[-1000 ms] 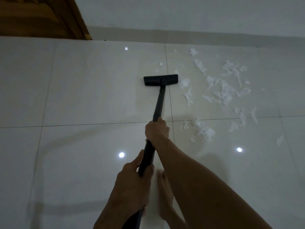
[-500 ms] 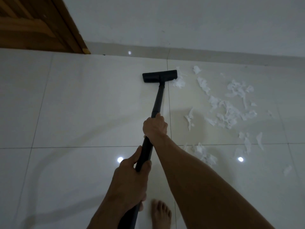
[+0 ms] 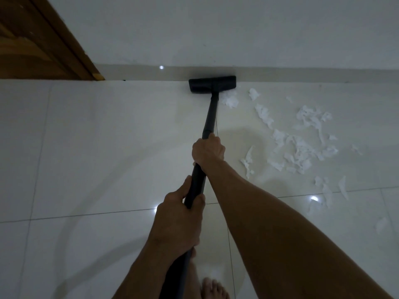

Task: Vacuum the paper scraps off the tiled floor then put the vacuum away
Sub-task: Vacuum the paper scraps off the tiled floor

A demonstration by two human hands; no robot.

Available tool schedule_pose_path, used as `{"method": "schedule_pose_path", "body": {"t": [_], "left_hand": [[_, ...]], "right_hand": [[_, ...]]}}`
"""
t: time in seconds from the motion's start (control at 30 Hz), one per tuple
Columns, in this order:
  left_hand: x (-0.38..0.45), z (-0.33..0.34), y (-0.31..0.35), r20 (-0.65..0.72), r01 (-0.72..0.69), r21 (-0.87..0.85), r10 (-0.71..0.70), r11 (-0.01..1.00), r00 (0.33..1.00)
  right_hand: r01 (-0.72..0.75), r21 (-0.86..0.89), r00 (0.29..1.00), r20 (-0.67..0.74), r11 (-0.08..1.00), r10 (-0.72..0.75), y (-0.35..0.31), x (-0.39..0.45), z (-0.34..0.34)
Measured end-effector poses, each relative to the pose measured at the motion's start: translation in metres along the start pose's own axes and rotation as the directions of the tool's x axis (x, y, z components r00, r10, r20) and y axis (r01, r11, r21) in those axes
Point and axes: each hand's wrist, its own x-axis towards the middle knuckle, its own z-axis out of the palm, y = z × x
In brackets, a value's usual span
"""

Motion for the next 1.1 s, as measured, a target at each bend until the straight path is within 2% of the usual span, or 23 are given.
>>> {"method": "schedule_pose_path", "body": {"t": [0.23,0.5,0.87,1.1], "left_hand": [[0.012,-0.001,0.024,0.034,-0.022,0.041,0.02,0.999,0.999],[0.009,0.015,0.036,0.06,-0.014,0.057,0.011,0.998,0.998],[-0.042,0.037,0.037,0.042,-0.042,0.101,0.038,0.994,0.998],[-0.077,0.056,0.026,0.028,-0.037,0.129,0.033,0.991,0.999]], "right_hand": [[-0.042,0.029,0.999,-0.005,0.999,0.042,-0.012,0.012,-0.011],[-0.059,-0.055,0.998,-0.022,0.997,0.058,-0.006,0.018,-0.034],[-0.082,-0.087,0.997,-0.003,0.993,0.082,0.029,-0.012,-0.058],[-0.091,-0.016,0.996,0.009,0.996,0.091,0.061,-0.035,-0.072]]}}
